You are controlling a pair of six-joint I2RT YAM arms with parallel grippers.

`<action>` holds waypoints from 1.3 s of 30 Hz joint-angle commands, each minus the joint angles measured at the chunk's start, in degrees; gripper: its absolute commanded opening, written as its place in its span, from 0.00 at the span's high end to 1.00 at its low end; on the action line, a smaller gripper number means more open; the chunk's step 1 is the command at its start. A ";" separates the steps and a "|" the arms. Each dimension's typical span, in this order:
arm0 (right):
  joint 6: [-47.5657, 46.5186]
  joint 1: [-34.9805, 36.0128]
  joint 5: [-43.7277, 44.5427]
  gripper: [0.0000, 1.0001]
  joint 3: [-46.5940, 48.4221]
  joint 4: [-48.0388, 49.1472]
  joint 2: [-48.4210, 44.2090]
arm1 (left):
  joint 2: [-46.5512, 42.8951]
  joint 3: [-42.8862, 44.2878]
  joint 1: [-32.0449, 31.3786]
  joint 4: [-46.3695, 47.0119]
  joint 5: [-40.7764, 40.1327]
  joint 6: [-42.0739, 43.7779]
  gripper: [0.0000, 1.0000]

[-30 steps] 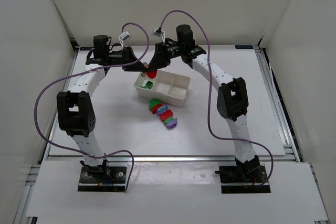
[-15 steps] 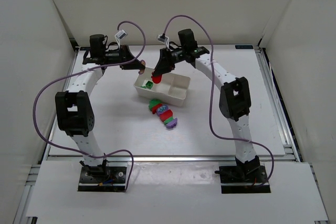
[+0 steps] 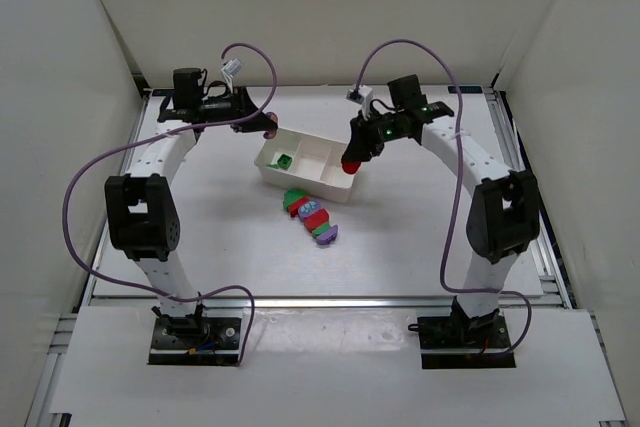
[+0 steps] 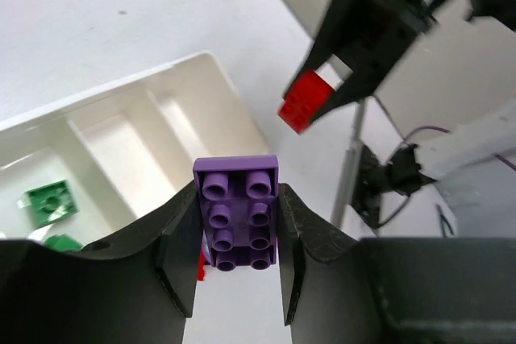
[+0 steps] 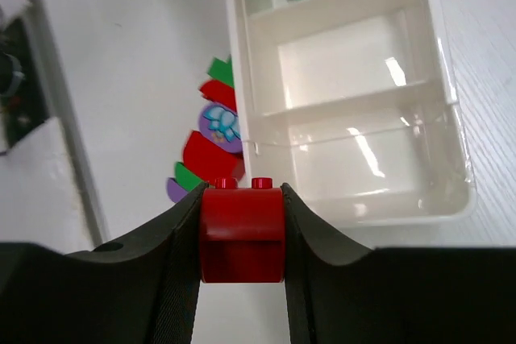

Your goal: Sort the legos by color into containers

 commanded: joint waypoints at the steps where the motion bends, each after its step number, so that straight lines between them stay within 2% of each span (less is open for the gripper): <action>1: -2.87 2.76 13.34 1.00 -3.67 7.21 -2.09 | -4.71 1.05 -1.03 -4.14 -8.88 5.19 0.78; 7: 0.47 3.56 19.84 1.00 -4.56 16.52 1.77 | -4.10 2.20 -2.44 -7.67 -11.62 6.51 0.77; 15: 0.12 3.21 23.72 0.99 -0.26 19.00 8.36 | -3.83 1.85 -3.75 -8.72 -12.58 7.04 0.73; 16: 0.12 3.12 23.46 0.95 0.27 18.47 9.07 | -3.74 1.94 -3.93 -8.98 -12.76 7.04 0.73; 17: -0.05 3.12 23.11 0.80 1.24 17.95 9.77 | -3.66 2.03 -3.93 -9.07 -12.59 7.04 0.73; 20: -0.40 3.12 22.40 0.56 1.77 18.29 10.74 | -3.04 2.29 -4.55 -9.43 -12.76 7.13 0.72; 21: -0.40 3.12 22.31 0.45 1.95 18.29 10.92 | -2.78 2.38 -4.72 -9.51 -13.02 7.30 0.72; 22: -0.40 3.12 22.23 0.41 2.21 18.55 11.01 | -2.69 2.46 -5.25 -10.04 -13.37 7.39 0.72; 28: -1.80 2.94 22.40 0.32 2.48 18.99 10.48 | -0.32 3.08 -7.80 -11.10 -15.91 8.89 0.71; 33: -1.64 2.59 22.31 0.30 1.86 19.52 8.73 | 3.45 5.89 -11.13 -11.79 -19.69 10.99 0.71; 39: 1.53 1.01 23.89 0.28 1.07 20.14 2.31 | 8.38 10.19 -13.51 -13.20 -25.94 12.14 0.72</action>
